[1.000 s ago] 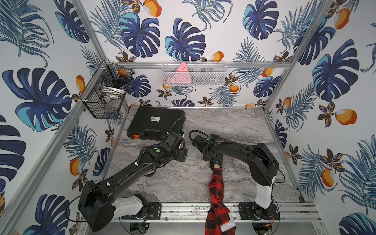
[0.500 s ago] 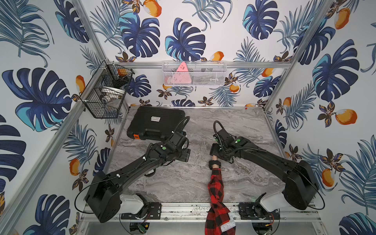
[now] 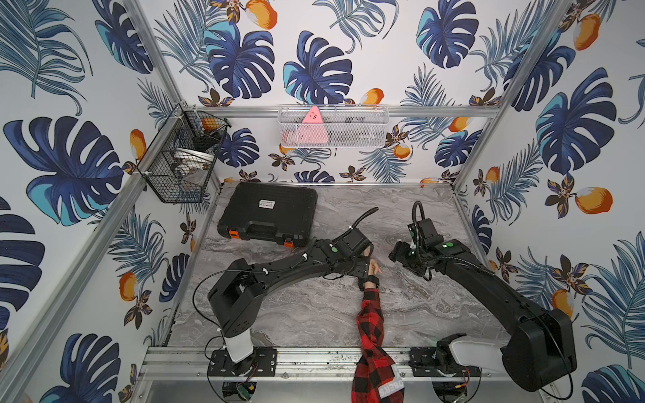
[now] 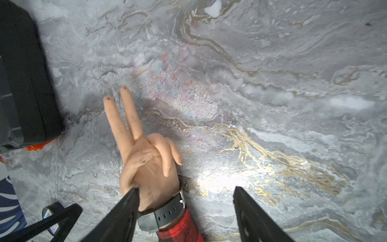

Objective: Take off the watch
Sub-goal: Adjust the hand at the center of the board.

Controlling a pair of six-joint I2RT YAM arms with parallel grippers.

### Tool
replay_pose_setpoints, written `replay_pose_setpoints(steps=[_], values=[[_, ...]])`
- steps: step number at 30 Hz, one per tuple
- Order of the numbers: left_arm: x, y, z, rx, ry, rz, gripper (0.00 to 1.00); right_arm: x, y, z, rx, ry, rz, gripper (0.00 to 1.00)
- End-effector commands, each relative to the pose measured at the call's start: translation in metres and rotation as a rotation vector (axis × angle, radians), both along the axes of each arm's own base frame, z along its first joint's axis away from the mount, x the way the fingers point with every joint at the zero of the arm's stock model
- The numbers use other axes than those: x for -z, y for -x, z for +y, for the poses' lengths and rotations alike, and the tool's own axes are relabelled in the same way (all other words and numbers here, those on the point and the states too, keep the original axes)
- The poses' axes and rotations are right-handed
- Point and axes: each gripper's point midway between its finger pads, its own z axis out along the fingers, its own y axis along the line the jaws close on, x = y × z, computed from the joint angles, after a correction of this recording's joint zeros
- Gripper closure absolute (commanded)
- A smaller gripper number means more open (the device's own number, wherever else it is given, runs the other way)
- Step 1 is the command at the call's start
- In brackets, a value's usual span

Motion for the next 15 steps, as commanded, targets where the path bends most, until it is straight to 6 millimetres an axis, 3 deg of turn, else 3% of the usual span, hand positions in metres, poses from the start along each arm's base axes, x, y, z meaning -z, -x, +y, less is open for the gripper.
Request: replay_pose_setpoints(steps=[1, 7, 15], values=[[0.003, -0.008, -0.018, -0.049, 0.055, 0.038, 0.22, 0.002, 0.005, -0.009, -0.022, -0.005, 0.011, 0.26], [0.021, -0.019, -0.05, -0.035, 0.107, 0.096, 0.23, 0.004, 0.006, -0.02, -0.008, -0.033, 0.016, 0.26], [0.05, -0.028, -0.056, -0.05, 0.089, 0.142, 0.3, 0.004, 0.006, -0.022, -0.004, -0.057, 0.016, 0.25]])
